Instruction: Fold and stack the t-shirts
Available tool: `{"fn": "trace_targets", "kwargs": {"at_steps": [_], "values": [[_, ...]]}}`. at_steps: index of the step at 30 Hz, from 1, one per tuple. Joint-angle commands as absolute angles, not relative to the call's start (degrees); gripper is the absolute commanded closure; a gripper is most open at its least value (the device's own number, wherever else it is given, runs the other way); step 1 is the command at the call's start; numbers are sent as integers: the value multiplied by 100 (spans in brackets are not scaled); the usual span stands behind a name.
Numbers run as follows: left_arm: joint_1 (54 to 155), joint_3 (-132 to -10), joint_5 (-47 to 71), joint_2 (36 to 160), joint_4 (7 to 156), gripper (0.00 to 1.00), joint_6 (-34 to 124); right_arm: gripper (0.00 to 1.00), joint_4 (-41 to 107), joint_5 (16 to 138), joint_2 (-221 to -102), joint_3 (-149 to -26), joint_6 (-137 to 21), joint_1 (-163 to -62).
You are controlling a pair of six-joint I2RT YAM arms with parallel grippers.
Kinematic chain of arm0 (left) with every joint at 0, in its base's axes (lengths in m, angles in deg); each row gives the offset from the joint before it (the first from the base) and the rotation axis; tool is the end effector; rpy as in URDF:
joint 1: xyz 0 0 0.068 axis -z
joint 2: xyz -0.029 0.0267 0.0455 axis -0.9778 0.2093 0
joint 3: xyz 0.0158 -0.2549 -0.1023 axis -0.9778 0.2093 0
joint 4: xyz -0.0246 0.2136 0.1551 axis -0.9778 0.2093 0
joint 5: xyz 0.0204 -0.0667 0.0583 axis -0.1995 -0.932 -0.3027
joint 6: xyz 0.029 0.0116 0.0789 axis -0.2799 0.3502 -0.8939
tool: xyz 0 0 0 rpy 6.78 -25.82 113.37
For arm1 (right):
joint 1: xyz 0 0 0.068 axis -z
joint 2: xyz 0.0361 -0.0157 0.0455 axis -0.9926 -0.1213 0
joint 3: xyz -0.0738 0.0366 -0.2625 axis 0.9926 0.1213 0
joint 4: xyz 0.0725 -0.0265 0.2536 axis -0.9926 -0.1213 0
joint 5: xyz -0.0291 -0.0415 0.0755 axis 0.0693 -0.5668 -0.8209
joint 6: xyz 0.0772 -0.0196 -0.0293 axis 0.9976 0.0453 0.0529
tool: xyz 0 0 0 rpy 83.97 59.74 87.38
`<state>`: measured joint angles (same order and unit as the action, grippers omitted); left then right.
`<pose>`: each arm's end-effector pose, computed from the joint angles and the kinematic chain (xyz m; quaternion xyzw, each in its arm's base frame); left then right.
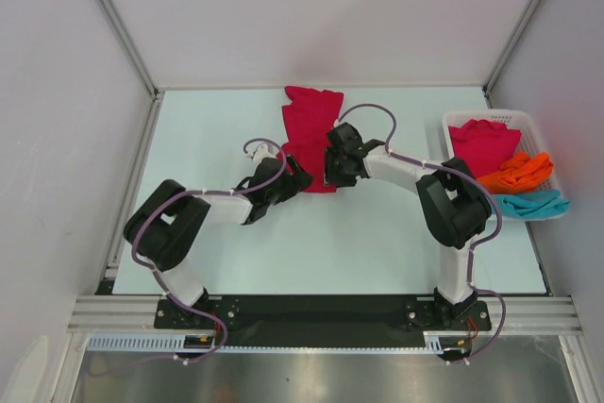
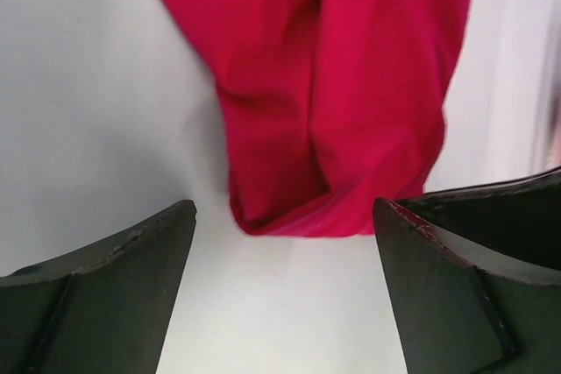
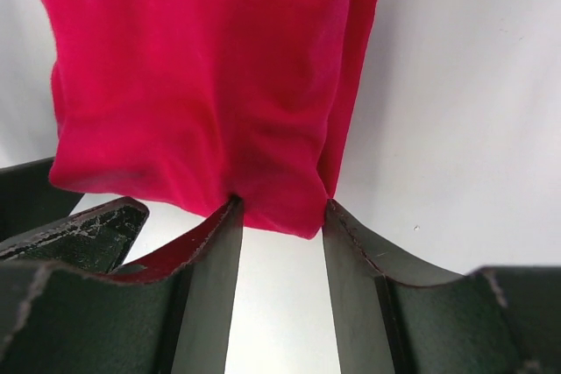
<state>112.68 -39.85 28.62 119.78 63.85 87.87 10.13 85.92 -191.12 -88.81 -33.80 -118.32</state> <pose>0.3027 -0.1970 0.1171 -0.1813 0.8712 -0.2698 0.3678 0.3564 0.2502 0.1488 -0.0326 0.9591 0.1450 0.2409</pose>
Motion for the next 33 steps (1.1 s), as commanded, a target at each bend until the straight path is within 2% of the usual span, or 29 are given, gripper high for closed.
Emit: {"fn": "trace_targets", "kwargs": {"at_steps": [1,6,8,9,11,12,13,17,18,20,24,25,26,29,33], "values": [[11290,-3856,2479,12575,6639,9,9183,54,993,8802,-19157,-9109,-3353,-11819],[11290,-3900,2382,12690,6507,10,9254,54,862,8925,-19087,-9083,-3397,-11819],[11290,-3883,2356,12699,6455,16,9254,54,861,8960,-19025,-9031,-3389,-11819],[11290,-3883,2295,12708,6420,29,9254,54,844,8986,-19016,-9022,-3380,-11819],[11290,-3883,2242,12708,6402,46,9271,54,835,9004,-18990,-8960,-3380,-11827],[11290,-3883,2198,12716,6402,68,9280,54,861,9013,-18981,-8925,-3345,-11819],[11290,-3883,2189,12708,6411,75,9289,54,870,9004,-18972,-8881,-3336,-11819],[11290,-3935,2206,12664,6560,88,9280,54,940,8995,-18963,-8767,-3310,-11819],[11290,-3935,2206,12655,6569,95,9263,54,1010,9004,-18998,-8732,-3301,-11819],[11290,-3935,2189,12638,6586,99,9263,54,1107,8995,-19051,-8662,-3301,-11810],[11290,-3927,2118,12655,6604,100,9210,59,1300,8786,-19306,-8652,-3283,-11801],[11290,-3927,2101,12646,6604,100,9192,62,1353,8715,-19385,-8652,-3266,-11801],[11290,-3927,2083,12655,6630,100,9175,75,1432,8662,-19411,-8644,-3248,-11827],[11290,-3909,2083,12611,6709,100,9061,100,1538,8521,-19473,-8617,-3248,-11906],[11290,-3821,1925,12375,6806,100,8920,100,1635,8328,-19333,-8503,-3248,-12047]]}}
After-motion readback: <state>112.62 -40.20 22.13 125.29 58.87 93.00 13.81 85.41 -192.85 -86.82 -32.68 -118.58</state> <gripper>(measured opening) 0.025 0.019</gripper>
